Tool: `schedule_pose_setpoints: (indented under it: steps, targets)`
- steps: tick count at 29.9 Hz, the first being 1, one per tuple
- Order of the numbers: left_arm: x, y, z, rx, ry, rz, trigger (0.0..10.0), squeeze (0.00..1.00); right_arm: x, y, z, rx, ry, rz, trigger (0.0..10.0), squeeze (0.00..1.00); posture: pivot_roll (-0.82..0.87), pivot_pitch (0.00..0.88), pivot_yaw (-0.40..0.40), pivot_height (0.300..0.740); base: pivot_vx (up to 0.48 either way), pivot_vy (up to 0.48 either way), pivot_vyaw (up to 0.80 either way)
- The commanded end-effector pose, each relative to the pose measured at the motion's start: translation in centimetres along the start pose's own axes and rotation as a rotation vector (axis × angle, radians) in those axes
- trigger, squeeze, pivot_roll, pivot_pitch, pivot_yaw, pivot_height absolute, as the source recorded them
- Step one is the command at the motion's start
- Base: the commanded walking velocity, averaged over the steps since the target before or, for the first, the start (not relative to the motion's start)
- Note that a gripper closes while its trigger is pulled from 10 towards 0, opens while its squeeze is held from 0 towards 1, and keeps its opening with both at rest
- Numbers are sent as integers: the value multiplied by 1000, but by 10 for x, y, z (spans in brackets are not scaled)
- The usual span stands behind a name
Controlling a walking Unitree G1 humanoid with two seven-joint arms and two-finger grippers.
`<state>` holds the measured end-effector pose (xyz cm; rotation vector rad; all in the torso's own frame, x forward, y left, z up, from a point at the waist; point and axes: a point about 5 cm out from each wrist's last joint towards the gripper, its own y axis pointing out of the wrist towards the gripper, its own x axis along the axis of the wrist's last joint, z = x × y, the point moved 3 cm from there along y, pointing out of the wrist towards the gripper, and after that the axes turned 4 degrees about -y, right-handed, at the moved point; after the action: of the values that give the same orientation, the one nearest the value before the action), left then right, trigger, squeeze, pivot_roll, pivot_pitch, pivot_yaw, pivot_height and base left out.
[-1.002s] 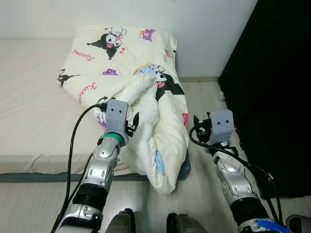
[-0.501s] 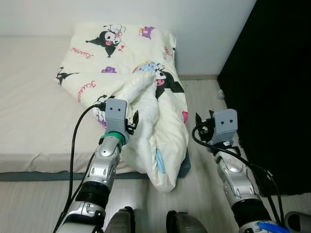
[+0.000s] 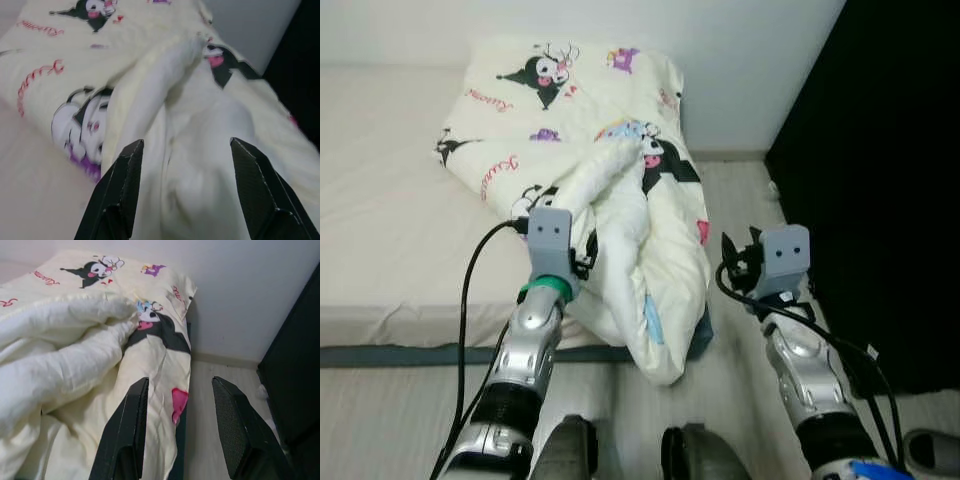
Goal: Clean up the room
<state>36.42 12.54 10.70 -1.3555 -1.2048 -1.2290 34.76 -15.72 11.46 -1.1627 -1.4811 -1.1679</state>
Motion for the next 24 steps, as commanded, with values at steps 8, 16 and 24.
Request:
schedule_pose_setpoints:
  steps: [8,16,24]
  targets:
    - [-6,-5,2,9,1,24,10000,0,-8,-8,1,-19,33,27,10000,0,55,188,68,653,0,0,0]
    - [-4,-7,-3,-12,12,27,10000,0,-4,-11,3,-41,70,-4,10000,0,68,194,91,653,0,0,0]
    - [-2,-8,-4,-16,18,28,10000,0,-2,-11,2,-47,79,-18,10000,0,76,189,94,633,0,0,0]
